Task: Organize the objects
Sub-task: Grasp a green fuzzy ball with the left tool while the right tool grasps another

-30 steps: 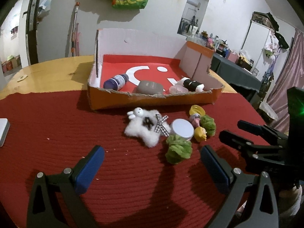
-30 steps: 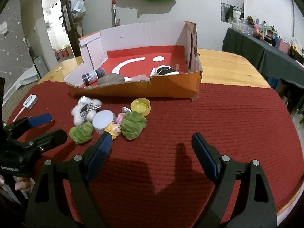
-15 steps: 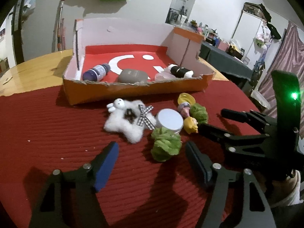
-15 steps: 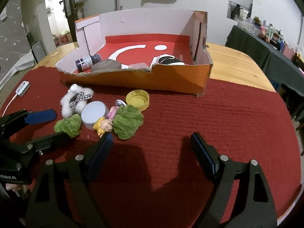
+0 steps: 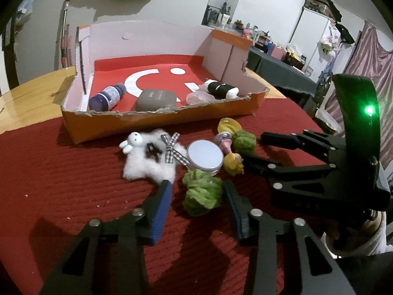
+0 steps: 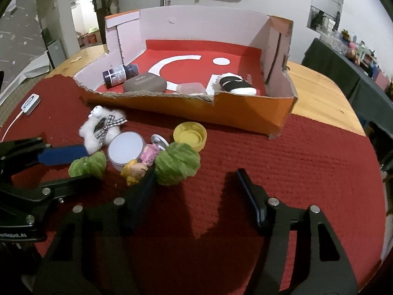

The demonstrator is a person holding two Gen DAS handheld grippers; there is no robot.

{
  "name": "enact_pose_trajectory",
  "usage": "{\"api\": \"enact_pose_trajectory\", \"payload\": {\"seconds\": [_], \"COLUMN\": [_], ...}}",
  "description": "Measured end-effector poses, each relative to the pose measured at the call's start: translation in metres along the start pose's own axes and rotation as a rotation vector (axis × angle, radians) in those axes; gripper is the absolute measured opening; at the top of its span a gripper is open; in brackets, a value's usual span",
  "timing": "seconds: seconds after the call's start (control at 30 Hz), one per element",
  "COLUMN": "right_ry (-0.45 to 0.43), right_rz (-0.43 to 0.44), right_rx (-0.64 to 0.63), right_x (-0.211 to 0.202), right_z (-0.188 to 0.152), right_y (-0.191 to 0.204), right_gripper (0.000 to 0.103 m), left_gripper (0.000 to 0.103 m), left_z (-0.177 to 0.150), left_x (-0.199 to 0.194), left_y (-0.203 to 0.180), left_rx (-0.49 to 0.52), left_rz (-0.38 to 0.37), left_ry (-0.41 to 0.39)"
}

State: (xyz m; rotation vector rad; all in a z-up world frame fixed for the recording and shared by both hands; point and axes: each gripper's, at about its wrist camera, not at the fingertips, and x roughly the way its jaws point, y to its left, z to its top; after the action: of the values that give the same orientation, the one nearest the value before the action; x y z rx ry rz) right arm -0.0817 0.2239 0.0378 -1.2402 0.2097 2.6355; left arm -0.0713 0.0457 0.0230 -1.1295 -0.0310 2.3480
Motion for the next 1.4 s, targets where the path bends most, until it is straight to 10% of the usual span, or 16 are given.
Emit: {"api": "enact_pose_trajectory", "payload": {"seconds": [0.47,1.4], "right_ry": [-0.013,-0.095], "right_rz": [0.05,0.047], "right_rx": [-0.021,-0.04], "right_x": [0.004,-0.035], "right_z": [0.008,0.015], "right_y": [0.007,0.014], "right_gripper": [0.034,0.032], "left_gripper": [0.031,0.03], "left_z": [0.001,0.018], "left_x": [0.003,-0.021], "left_y": [-0.001,-0.005], "left_rx": [0.01,0.036], "left_rz": [-0.037,-0.013], "left_ry": [0.017,-0.062]}}
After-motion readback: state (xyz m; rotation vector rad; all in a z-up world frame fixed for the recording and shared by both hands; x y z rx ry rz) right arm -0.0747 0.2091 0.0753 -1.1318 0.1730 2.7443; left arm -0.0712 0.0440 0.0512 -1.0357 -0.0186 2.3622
